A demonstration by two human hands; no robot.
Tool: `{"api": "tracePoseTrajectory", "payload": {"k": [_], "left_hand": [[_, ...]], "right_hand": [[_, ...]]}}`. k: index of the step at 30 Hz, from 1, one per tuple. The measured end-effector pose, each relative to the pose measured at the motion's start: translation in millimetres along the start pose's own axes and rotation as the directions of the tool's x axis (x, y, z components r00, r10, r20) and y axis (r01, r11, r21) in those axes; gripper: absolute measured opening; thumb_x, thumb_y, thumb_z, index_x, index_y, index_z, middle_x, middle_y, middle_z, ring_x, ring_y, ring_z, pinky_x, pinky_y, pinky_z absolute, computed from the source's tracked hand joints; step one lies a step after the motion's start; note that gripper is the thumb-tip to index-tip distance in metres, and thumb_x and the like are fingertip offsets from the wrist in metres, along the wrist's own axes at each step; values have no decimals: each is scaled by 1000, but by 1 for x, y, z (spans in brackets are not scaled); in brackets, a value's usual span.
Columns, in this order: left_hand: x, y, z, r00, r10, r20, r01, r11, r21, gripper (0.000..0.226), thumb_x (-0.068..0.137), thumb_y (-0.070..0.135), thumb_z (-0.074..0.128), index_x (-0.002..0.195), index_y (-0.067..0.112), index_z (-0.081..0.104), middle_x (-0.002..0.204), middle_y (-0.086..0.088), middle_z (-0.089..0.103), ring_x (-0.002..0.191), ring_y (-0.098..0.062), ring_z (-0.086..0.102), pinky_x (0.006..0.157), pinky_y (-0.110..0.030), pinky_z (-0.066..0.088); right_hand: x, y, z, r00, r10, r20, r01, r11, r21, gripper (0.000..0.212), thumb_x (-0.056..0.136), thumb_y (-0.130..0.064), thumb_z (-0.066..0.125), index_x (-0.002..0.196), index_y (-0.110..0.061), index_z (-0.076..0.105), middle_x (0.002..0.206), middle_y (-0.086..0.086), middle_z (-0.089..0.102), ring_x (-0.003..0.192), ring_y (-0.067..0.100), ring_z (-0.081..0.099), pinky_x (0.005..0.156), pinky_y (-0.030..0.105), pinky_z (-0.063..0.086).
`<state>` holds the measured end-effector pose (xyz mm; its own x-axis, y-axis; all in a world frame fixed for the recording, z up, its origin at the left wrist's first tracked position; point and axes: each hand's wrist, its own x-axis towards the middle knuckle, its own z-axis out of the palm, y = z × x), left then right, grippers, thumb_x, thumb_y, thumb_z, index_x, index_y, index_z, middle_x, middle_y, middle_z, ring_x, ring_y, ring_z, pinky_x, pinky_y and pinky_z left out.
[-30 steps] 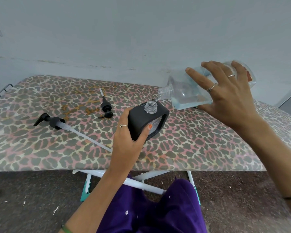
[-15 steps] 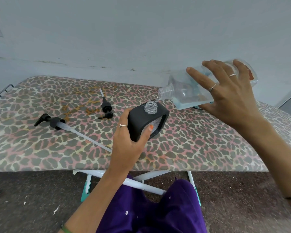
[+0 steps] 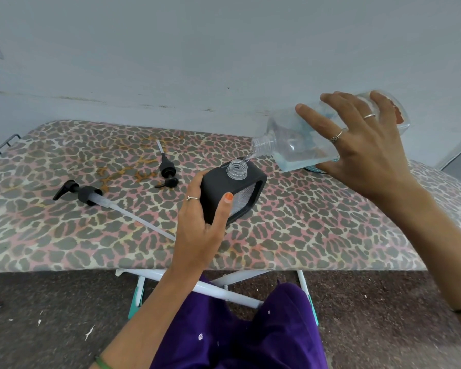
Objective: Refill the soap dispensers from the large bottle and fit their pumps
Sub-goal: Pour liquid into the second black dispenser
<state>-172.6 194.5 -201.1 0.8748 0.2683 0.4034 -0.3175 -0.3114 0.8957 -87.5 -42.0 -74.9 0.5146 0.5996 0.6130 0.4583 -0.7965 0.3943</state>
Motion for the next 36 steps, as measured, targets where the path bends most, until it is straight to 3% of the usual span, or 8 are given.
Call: {"api": "tracePoseTrajectory", "payload": {"k": [4,10,13,19,23,27,32,36], "left_hand": [[0,-1,0,1000,-2,15,2,1000,1,68,91,58,45,145,17,36,110,-10,65,91,-23,61,85,-44,52],[1,-1,0,1000,4,22,-4,1000,-26,58,94,51,44,141,17,40,115,5,64,107,-11,62,90,-30,52],[1,-2,0,1000,3,22,-2,1000,-20,66,93,55,43,143,13,38,100,7,63,86,-10,62,78,-24,49],[1,-2,0,1000,-20,24,20,1000,-14,71,92,59,42,145,13,36,108,-11,65,93,-34,60,83,-45,52],[1,-3,0,999,-33,20,34,999,-6,70,92,59,43,145,13,37,114,-8,65,97,-23,62,88,-45,54],[1,-4,0,999,-42,12,42,999,-4,74,91,63,42,145,12,37,118,-10,64,105,-29,62,89,-49,53],[0,2,-1,999,-35,29,35,999,-7,70,91,58,42,144,12,39,102,-28,62,91,-46,57,76,-50,49],[1,-1,0,998,-46,32,47,999,-16,70,92,60,42,144,14,39,111,-14,65,92,-31,61,84,-45,52]], "right_hand": [[1,0,-1,1000,-1,1,1,1000,-3,80,78,-37,76,146,-27,36,140,20,47,129,37,45,104,60,25],[2,0,-1,1000,-3,-5,3,1000,-6,78,79,-37,75,146,-28,35,140,19,47,129,36,45,104,60,24],[2,0,-2,1000,-6,-2,6,1000,-9,79,79,-38,75,146,-28,35,140,19,46,129,37,45,104,60,24],[3,0,-4,1000,-8,8,8,1000,-11,79,79,-37,74,147,-27,34,140,20,46,129,38,44,104,61,24],[5,-1,-5,1000,-16,4,16,1000,-6,74,82,-39,67,147,-27,34,140,21,46,129,38,45,104,61,24],[6,-1,-6,1000,-14,2,14,1000,-12,76,81,-38,69,147,-27,33,140,20,46,129,38,44,105,61,24],[8,-1,-7,1000,-25,-4,25,999,-31,77,81,-37,72,147,-27,33,140,21,46,129,38,45,104,61,25],[7,-1,-8,999,-32,-5,31,999,-37,75,82,-37,71,147,-27,35,140,21,46,129,38,44,105,62,24]]}}
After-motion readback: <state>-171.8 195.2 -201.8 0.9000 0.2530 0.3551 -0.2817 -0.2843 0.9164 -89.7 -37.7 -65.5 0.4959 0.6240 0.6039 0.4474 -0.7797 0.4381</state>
